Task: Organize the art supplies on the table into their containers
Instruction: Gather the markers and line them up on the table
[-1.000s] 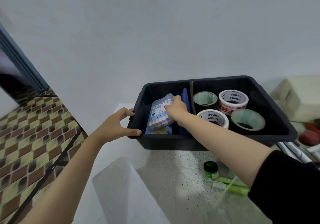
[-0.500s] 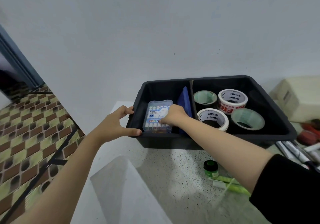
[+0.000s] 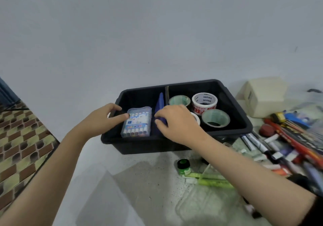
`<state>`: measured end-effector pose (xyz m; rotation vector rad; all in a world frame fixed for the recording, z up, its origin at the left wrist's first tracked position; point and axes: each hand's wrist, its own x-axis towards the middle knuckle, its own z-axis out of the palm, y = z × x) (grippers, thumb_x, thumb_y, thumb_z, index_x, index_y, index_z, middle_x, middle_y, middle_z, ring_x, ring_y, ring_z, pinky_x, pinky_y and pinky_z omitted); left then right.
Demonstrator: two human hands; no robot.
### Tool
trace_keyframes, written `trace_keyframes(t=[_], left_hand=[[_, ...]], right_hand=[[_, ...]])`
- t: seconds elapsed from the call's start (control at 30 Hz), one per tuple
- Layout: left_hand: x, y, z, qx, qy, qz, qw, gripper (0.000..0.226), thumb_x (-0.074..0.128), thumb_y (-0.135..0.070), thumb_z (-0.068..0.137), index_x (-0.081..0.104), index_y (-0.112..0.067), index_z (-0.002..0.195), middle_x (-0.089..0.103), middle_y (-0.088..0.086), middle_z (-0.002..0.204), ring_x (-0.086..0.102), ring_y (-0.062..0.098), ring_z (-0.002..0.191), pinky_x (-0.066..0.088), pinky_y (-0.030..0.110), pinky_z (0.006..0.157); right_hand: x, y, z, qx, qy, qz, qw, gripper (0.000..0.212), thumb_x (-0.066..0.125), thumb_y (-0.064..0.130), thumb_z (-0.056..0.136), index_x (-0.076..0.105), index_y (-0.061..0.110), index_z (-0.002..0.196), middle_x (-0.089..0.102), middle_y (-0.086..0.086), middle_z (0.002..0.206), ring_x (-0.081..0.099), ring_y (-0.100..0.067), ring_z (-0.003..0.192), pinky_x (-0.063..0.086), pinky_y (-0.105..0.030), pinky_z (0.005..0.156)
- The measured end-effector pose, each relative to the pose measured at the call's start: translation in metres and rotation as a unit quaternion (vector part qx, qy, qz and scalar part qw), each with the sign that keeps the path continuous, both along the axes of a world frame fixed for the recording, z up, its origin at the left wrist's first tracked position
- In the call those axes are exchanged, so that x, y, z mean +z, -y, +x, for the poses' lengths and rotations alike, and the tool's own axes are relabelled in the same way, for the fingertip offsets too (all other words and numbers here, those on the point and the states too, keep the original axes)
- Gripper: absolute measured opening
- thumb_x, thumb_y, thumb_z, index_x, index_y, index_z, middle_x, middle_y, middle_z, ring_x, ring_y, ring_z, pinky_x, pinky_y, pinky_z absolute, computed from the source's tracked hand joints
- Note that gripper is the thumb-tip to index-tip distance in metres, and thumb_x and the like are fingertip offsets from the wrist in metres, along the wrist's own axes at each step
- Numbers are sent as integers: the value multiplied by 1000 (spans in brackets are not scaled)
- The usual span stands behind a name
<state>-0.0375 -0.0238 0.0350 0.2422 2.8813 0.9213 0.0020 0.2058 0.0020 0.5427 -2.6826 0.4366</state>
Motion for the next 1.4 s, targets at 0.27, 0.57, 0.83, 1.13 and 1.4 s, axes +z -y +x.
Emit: trace_keyframes(t=[0.27, 0.57, 0.83, 1.13, 1.4], left_hand=[[10, -131, 58, -156, -140, 20, 978, 35, 63, -31, 86, 52, -33, 119, 53, -22, 115, 48, -10, 106, 38, 16, 91], [-47, -254, 125, -307, -83, -75, 945, 51, 56, -46, 88, 40, -35, 135, 39, -19, 138, 33, -3, 127, 30, 22, 108], [-85, -294, 146, -244, -29, -148, 958, 67, 58, -47, 86, 25, -36, 144, 21, -10, 153, 21, 7, 139, 20, 25, 114], [-85, -368, 180, -144, -85, 113, 979, 45, 60, -32, 89, 37, -49, 124, 48, -25, 121, 47, -5, 113, 42, 19, 93], [-77, -427, 190, -102, -74, 266, 956, 51, 58, -15, 91, 35, -53, 116, 45, -33, 115, 43, -25, 103, 41, 4, 79]], right_hand=[[-5, -127, 73, -62, 41, -124, 990, 34, 51, 35, 87, 64, 24, 116, 68, 8, 106, 62, -10, 99, 47, -38, 90], [-35, -276, 149, -199, 32, -57, 978, 36, 43, 40, 83, 69, 27, 105, 67, 11, 100, 62, -15, 97, 36, -33, 87], [-45, -347, 184, -222, 108, -59, 967, 56, 33, 66, 81, 56, 39, 125, 55, 15, 126, 49, -10, 120, 34, -37, 99], [-49, -369, 192, -121, 33, -98, 987, 35, 47, 55, 84, 69, 33, 101, 67, 20, 102, 58, 1, 98, 33, -25, 87], [-17, -382, 204, -90, -56, -563, 820, 14, 63, 9, 87, 66, 21, 83, 72, 8, 87, 67, -9, 87, 52, -19, 78]])
